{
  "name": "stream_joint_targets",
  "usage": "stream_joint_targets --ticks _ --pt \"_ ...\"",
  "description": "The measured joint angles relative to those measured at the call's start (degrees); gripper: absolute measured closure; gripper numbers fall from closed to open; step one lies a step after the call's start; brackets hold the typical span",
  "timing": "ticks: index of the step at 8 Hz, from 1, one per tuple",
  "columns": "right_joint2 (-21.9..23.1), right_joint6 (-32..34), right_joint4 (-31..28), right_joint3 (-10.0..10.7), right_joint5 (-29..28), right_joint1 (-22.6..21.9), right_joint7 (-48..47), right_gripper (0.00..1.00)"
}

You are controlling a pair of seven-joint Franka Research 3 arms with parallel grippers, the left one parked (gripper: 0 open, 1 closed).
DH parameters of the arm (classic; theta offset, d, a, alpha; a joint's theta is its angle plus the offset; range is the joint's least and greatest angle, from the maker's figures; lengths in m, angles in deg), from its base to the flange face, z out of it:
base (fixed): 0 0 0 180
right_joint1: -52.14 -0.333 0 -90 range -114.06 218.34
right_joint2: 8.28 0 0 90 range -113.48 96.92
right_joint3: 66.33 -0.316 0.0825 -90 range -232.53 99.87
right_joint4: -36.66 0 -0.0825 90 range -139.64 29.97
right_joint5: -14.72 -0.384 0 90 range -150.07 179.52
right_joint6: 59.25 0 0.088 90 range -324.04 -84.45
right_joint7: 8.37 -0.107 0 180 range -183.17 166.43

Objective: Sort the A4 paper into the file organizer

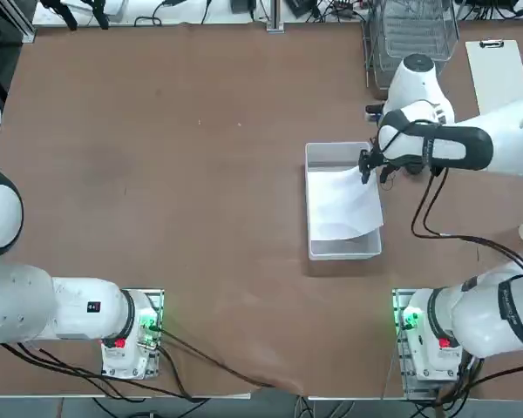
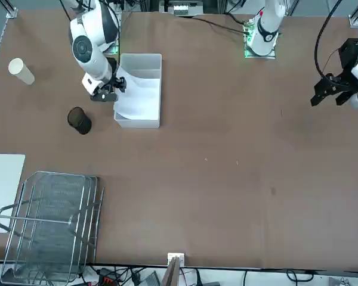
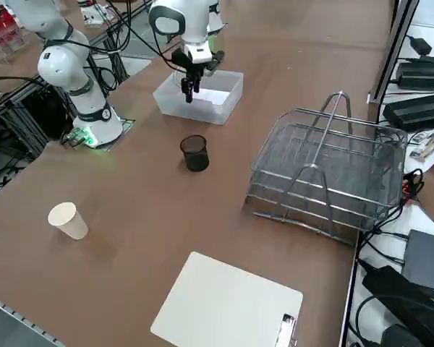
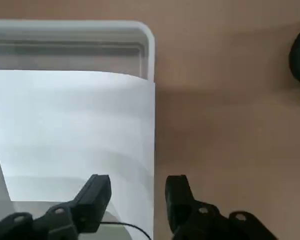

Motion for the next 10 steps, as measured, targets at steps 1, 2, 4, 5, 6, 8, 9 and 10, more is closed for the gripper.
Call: stream_joint_targets --ticks 1,2,4,5,6,8,9,10 --pt "0.00 0.00 -0.11 0.00 0.00 -0.08 0.00 0.33" --pt "0.00 0.00 -0.24 0.00 -0.01 -0.10 -0.01 0.35" --pt "-0.06 0.00 -0.48 0.00 -0.02 -0.12 -0.02 0.44" --pt "-0.17 0.00 -0.62 0.00 -0.02 -0.13 -0.03 0.46" --pt "-0.27 0.00 -0.67 0.00 -0.02 -0.16 -0.03 0.48" --pt "-0.37 -0.01 -0.67 0.00 -0.03 -0.19 -0.03 0.52" --pt "-0.38 -0.01 -0.67 0.00 -0.03 -0.20 -0.03 0.56" --pt "-0.38 -0.01 -0.67 0.00 -0.03 -0.22 -0.03 0.56"
